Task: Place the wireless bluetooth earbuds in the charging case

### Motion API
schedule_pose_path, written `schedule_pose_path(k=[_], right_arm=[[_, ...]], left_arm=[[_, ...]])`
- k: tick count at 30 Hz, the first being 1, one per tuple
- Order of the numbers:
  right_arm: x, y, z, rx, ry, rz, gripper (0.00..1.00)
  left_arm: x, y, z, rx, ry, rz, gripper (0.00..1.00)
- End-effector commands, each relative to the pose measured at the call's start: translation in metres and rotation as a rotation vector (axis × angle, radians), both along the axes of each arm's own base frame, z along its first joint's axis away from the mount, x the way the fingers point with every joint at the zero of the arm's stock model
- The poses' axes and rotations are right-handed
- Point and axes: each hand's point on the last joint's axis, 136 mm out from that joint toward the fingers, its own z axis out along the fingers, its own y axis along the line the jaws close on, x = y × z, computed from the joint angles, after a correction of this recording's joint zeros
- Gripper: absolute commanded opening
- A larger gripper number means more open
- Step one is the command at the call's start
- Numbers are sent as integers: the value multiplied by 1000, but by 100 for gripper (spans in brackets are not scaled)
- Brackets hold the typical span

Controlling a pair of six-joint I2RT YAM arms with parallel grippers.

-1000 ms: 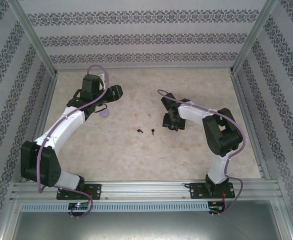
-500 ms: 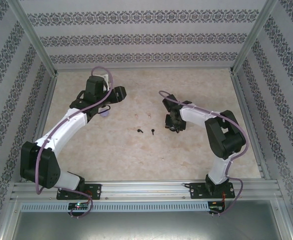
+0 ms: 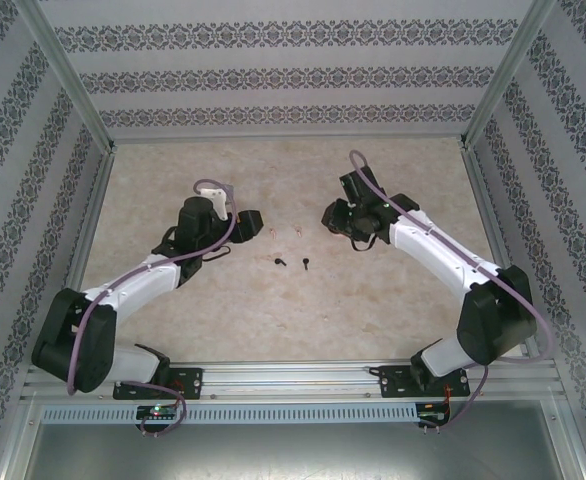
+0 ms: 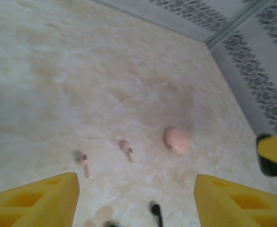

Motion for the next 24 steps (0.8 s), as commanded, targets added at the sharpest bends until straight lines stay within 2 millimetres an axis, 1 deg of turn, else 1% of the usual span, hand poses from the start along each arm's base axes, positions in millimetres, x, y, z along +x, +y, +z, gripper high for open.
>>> schedule_pose_path(k=[1, 5, 7, 11, 17, 20, 24], right_arm=[[8, 24, 44, 171, -38, -71, 32], [16, 36, 66, 266, -58, -151, 32], [18, 40, 70, 304, -60, -192, 32], [20, 45, 74, 364, -55, -262, 32], [24, 48, 79, 376, -63, -305, 31], [25, 53, 80, 376, -63, -300, 31], [26, 60, 81, 379, -61, -288, 31]], left_arm=[[2, -33, 50, -158, -219, -112, 65], [0, -51, 56, -218, -276, -156, 64], [1, -58, 60, -248, -294, -166, 63], [2, -73, 65, -294, -324, -188, 61], [0, -99, 69, -342, -343, -246, 58], [0, -108, 71, -358, -350, -263, 57], [1, -114, 73, -367, -359, -273, 55]])
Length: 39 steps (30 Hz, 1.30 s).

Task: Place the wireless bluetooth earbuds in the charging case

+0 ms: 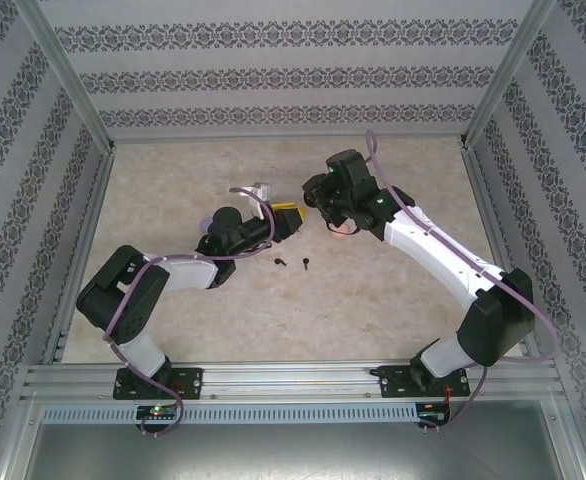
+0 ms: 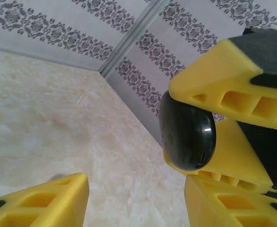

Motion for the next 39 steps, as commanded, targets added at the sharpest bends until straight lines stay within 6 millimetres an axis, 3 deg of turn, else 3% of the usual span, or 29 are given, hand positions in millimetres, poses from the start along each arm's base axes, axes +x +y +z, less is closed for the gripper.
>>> schedule_pose_path(k=[1, 12, 19, 28, 39], right_arm=[[6, 9, 10, 18, -26, -15, 31], [6, 11, 1, -3, -19, -15, 31], [10, 1, -4, -33, -22, -42, 30], [8, 15, -2, -12, -25, 1, 30], [4, 16, 3, -4, -35, 12, 29]], left_arm=[[-3, -10, 33, -76, -88, -33, 54], [-2, -19, 43, -107, -112, -62, 49], [-11, -11, 45, -90, -119, -41, 49], [-4, -14, 48, -69, -131, -32, 48], [8, -21, 39, -79, -119, -26, 30]])
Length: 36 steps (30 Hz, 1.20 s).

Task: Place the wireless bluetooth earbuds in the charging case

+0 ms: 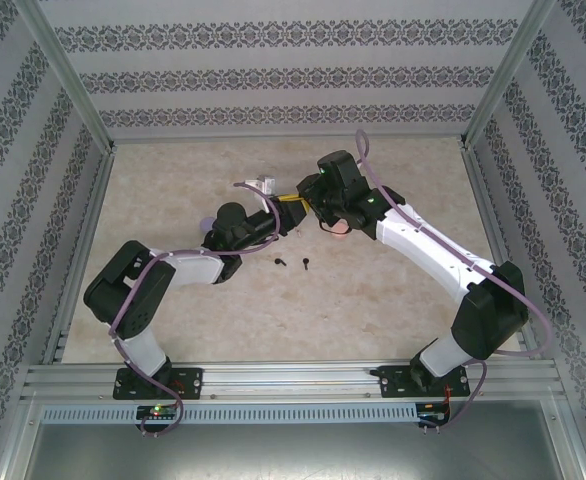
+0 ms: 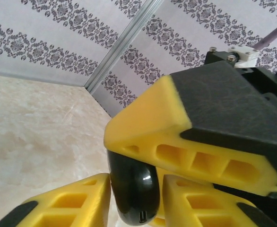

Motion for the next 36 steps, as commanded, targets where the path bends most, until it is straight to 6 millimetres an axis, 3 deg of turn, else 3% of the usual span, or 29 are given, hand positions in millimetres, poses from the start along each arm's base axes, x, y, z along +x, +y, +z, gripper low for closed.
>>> schedule_pose_path(k=[1, 11, 30, 36], right_arm=[[-3, 7, 12, 15, -32, 27, 29], [-5, 7, 11, 22, -32, 30, 29], [-5, 6, 7, 46, -24, 15, 29], [-5, 5, 5, 62, -21, 5, 29]], left_arm=[[0, -8, 19, -32, -67, -15, 29], [3, -11, 21, -40, -71, -18, 15], [2, -14, 26, -99, -70, -21, 19], [3, -13, 24, -126, -62, -10, 2]])
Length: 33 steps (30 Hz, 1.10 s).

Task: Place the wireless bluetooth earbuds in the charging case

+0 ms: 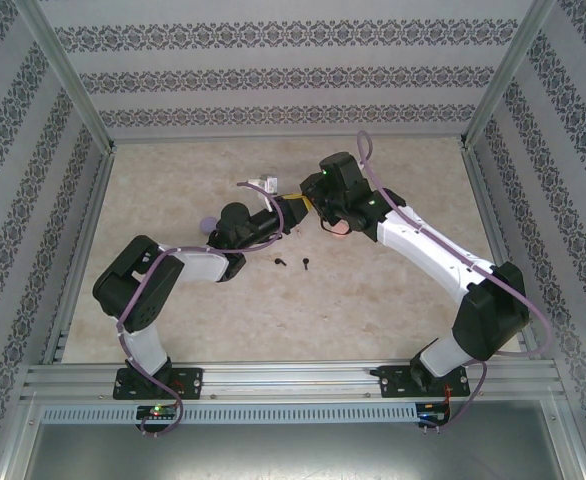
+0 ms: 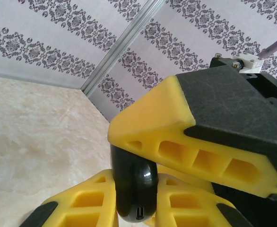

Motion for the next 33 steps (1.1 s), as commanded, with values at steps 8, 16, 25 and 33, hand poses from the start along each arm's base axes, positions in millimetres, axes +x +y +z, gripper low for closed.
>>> schedule_pose_path(k=[8, 16, 25, 33], right_arm=[[-8, 6, 16, 88, -22, 31, 44], [-1, -26, 44, 89, -121, -2, 74], [-18, -73, 51, -26, -313, 206, 72], [-43, -45, 54, -144, -605, 672, 71]], left_arm=[[-3, -6, 25, -100, -51, -6, 0], [-2, -3, 16, -88, -18, 7, 0], [-9, 21, 9, 5, 5, -45, 0], [-22, 32, 25, 114, -16, -160, 0]])
